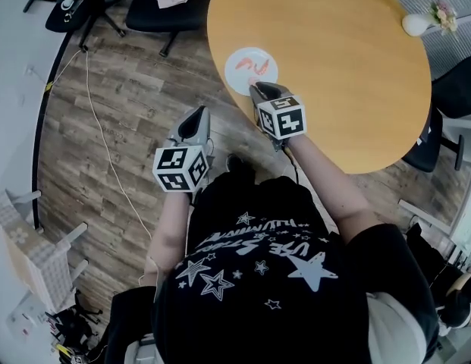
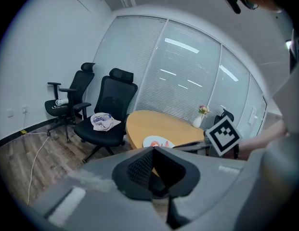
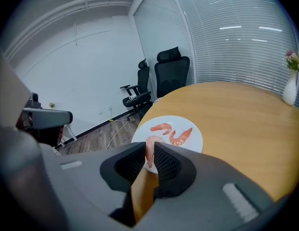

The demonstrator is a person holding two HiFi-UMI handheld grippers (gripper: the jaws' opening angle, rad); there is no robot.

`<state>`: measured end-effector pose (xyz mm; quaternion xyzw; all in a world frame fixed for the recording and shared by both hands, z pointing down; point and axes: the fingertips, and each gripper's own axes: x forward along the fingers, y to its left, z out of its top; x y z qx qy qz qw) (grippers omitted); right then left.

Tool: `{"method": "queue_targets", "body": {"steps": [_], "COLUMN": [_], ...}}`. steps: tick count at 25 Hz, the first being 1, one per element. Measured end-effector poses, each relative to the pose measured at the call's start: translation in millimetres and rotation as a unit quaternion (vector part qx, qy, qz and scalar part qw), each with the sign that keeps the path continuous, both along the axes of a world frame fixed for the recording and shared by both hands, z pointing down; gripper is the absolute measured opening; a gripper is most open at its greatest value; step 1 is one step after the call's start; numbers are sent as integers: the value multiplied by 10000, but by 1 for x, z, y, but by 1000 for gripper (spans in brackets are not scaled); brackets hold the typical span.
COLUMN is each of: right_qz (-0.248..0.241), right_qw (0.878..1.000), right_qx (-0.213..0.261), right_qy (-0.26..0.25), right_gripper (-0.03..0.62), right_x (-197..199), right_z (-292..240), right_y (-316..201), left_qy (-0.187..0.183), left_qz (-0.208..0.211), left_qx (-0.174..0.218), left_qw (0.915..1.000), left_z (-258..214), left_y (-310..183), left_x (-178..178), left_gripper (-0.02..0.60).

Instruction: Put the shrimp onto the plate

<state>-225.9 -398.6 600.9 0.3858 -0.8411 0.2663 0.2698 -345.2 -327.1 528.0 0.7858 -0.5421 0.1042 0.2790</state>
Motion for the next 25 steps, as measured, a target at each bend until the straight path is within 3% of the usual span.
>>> {"method": "queue_targets", "body": {"steps": [8,25], "right_qz": [-136,67], "right_qw": [9993,9990], "right_qx": [123,19], "right_qy": [319,434], "right_gripper": [57,58], "right_x": [-11,-10], "right_z": [13,28], "right_y": [-10,-22], "left_qy": [34,73], "left_qz": [178,498], "left_qx": [-136,-351], "left_qw": [9997,9981], "left_z": [12,28], "left_y": [-7,-12], "left_x": [-4,4], "left_gripper": [2,2]}}
